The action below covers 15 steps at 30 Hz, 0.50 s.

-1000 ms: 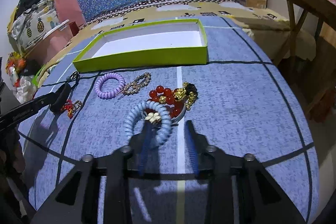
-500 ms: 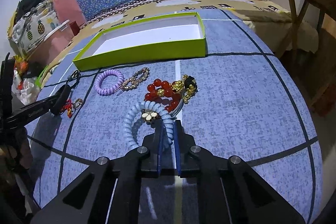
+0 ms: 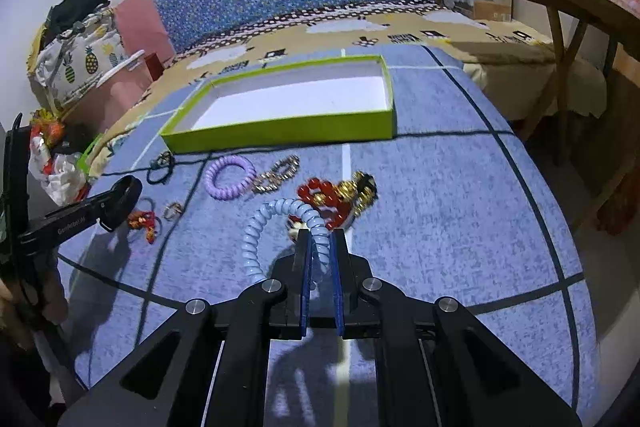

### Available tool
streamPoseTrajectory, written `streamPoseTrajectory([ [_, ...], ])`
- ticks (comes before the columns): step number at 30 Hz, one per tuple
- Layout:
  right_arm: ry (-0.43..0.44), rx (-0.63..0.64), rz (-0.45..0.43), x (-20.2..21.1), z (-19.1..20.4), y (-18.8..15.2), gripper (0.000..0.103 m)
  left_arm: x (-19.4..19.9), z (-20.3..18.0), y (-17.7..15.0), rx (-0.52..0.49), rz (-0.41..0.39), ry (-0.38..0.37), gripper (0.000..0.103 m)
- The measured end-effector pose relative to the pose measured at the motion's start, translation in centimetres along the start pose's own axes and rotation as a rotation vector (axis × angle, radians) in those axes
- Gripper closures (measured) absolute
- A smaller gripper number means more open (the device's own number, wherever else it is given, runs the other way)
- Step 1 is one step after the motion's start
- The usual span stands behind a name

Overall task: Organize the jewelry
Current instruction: 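Grasp the black watch band with the left gripper while the right grasps the light-blue coil hair tie, then carry both items into the green-rimmed box and open both grippers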

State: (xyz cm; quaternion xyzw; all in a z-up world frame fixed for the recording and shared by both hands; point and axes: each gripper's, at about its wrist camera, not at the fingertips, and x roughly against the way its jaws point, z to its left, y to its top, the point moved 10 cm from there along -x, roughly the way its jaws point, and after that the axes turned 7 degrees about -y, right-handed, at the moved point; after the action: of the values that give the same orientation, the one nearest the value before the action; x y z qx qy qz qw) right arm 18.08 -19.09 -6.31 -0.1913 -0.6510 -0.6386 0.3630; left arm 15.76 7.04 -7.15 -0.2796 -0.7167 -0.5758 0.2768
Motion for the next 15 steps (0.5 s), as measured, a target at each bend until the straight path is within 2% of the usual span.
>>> streamPoseTrajectory([
  [10, 0.03, 0.04, -0.047, -0.1, 1.2, 3.8, 0.094, 0.9, -1.4, 3.5, -0.052, -0.052, -0.032, 0.09],
  [15, 0.024, 0.071, -0.079, -1.0, 1.5, 6.8, 0.094, -0.2, -2.3, 6.1, -0.082, -0.067, -0.047, 0.09],
])
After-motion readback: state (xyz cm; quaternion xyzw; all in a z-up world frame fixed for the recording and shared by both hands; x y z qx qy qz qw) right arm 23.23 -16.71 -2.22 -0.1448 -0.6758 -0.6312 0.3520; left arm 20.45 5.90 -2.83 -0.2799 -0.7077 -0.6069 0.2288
